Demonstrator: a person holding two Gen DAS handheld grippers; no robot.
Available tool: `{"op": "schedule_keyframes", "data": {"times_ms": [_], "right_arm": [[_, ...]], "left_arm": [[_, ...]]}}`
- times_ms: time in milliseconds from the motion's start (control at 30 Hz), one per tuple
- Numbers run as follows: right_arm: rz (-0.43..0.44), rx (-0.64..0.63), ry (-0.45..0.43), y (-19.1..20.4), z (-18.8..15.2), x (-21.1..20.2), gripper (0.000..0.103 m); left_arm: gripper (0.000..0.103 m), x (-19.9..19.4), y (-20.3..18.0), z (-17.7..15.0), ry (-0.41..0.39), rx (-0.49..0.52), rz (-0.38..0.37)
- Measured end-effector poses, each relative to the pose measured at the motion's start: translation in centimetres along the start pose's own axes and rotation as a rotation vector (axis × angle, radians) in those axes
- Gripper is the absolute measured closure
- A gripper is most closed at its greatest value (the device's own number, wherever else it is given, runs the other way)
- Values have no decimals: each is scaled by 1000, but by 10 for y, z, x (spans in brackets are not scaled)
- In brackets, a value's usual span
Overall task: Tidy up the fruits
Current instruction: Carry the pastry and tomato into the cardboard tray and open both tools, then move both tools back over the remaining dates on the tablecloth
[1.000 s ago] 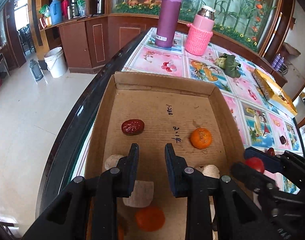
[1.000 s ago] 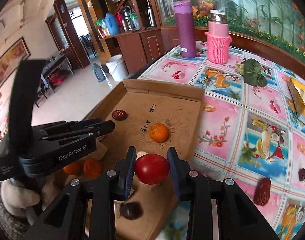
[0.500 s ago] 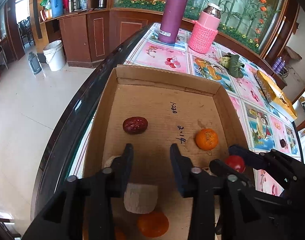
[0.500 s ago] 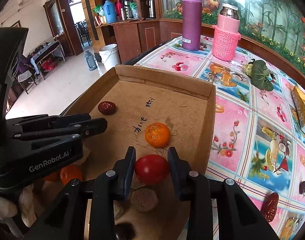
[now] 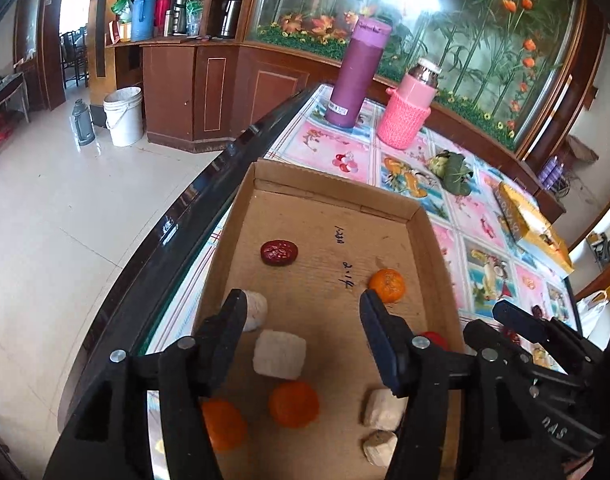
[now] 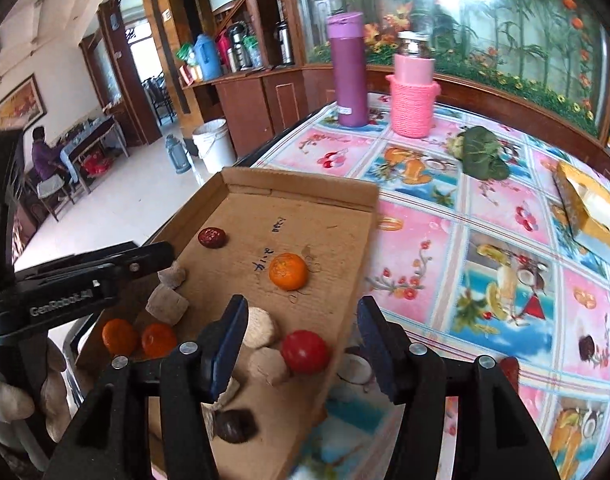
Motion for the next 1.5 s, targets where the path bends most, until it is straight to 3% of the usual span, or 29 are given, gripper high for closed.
{"op": "schedule_keyframes", "data": {"times_ms": [333,700,867,1167,1500], "right_arm": [[-50,143,-58,-60,-34,-60,39],[-246,401,-98,-201,-118,-161,36],[-292,443,-111,-231,-142,-186,36],[-272,456,-121,-246,-152,-187,35],[-262,407,-72,-259,-116,-152,35]], "left_arm": [[42,-26,-46,-32,9,59,-75],[38,-21,-131,-64,55,191,-130],[38,-21,-176,-84,66,287,-147],[38,-21,-225,-103,8,435,-86],[38,13,-257,-102,77,411,-147]]}}
Point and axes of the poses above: each gripper's, at about its wrist camera, not at the fingertips, and x roughly the way its jaws point, y to its left, z to its top, the point moved 8 cm from there along x, roughly the way its jaws point, and after that the axes turned 10 degrees about z, right-handed, at the moved point
